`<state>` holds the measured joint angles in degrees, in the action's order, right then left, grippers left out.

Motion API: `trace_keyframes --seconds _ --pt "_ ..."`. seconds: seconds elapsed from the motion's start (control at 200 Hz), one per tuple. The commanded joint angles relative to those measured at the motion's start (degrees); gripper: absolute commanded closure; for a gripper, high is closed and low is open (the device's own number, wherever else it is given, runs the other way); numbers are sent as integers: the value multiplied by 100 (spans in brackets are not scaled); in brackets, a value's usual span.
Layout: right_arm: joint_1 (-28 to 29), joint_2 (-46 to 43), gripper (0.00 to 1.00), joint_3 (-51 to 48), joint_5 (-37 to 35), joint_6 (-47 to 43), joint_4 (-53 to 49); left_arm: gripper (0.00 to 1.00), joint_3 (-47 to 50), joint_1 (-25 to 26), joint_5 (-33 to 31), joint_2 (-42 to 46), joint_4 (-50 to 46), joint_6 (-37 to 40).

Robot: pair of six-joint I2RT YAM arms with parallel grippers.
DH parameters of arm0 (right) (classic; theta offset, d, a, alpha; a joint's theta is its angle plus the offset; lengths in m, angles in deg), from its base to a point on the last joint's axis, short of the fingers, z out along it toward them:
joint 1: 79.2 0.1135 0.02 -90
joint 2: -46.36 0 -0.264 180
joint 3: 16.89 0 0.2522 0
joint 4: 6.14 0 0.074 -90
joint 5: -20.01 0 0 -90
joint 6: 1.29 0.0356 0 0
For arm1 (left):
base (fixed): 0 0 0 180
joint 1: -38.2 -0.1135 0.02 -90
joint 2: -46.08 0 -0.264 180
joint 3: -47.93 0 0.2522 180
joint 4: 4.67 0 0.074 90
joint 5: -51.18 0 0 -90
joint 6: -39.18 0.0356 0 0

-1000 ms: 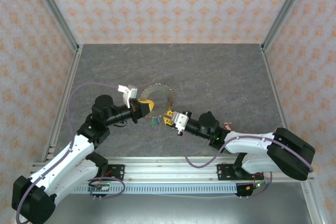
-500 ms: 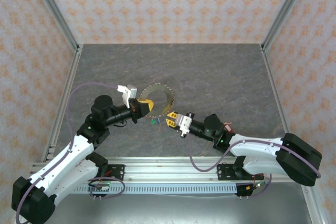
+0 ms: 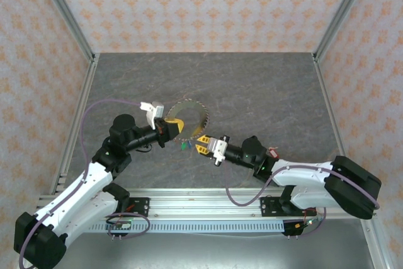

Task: Put the keys on the keyring

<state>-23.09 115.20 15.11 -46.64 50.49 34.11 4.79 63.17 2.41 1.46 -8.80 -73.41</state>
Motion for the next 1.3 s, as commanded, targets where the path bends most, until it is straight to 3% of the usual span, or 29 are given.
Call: trace_keyframes --seconds 0.0,0.33,0.936,1.296 --pt "39 144 79 195 -162 56 475 100 -6 -36 -96 59 85 -9" --pt "48 394 78 260 -677 -161 380 100 12 -36 -133 93 -22 20" --pt "42 538 86 408 -952 -380 91 100 3 -36 -247 85 -122 29" --pt "48 704 84 479 -996 -87 316 100 -23 -37 -274 -10 -58 -4"
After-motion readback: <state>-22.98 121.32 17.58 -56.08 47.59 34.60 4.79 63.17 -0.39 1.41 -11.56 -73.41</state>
